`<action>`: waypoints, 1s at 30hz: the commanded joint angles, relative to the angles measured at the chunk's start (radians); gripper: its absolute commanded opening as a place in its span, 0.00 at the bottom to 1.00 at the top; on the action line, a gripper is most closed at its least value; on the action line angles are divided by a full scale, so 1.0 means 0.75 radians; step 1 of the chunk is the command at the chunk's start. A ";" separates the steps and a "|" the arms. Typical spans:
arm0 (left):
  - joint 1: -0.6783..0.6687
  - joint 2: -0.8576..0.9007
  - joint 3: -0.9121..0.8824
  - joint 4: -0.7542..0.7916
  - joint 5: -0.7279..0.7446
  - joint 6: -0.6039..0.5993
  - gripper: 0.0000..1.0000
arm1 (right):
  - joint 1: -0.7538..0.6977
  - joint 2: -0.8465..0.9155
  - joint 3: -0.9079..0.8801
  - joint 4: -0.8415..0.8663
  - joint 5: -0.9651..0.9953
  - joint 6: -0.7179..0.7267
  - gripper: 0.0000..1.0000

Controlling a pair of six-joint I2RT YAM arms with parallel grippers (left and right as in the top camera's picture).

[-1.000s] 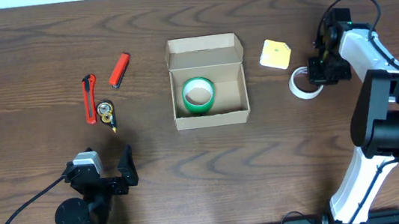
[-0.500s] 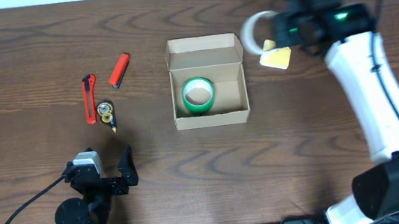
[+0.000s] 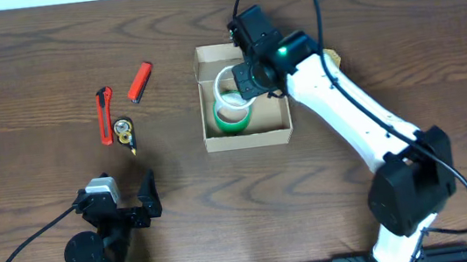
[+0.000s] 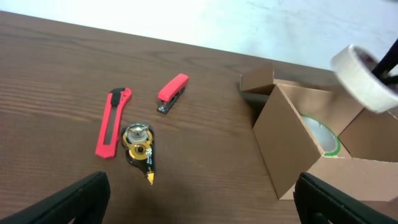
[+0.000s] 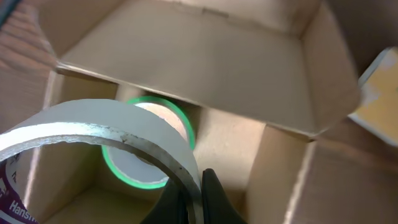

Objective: Pack container
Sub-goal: 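Move the white tape into the box onto the green tape, release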

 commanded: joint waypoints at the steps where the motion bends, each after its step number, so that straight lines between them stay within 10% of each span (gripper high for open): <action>1: 0.008 -0.008 -0.033 -0.004 -0.014 0.014 0.95 | 0.028 0.050 -0.007 -0.007 0.027 0.137 0.01; 24: 0.008 -0.008 -0.033 -0.004 -0.014 0.014 0.96 | 0.113 0.214 -0.010 -0.021 0.152 0.399 0.01; 30: 0.008 -0.008 -0.033 -0.004 -0.014 0.014 0.95 | 0.113 0.221 -0.010 0.010 0.151 0.400 0.20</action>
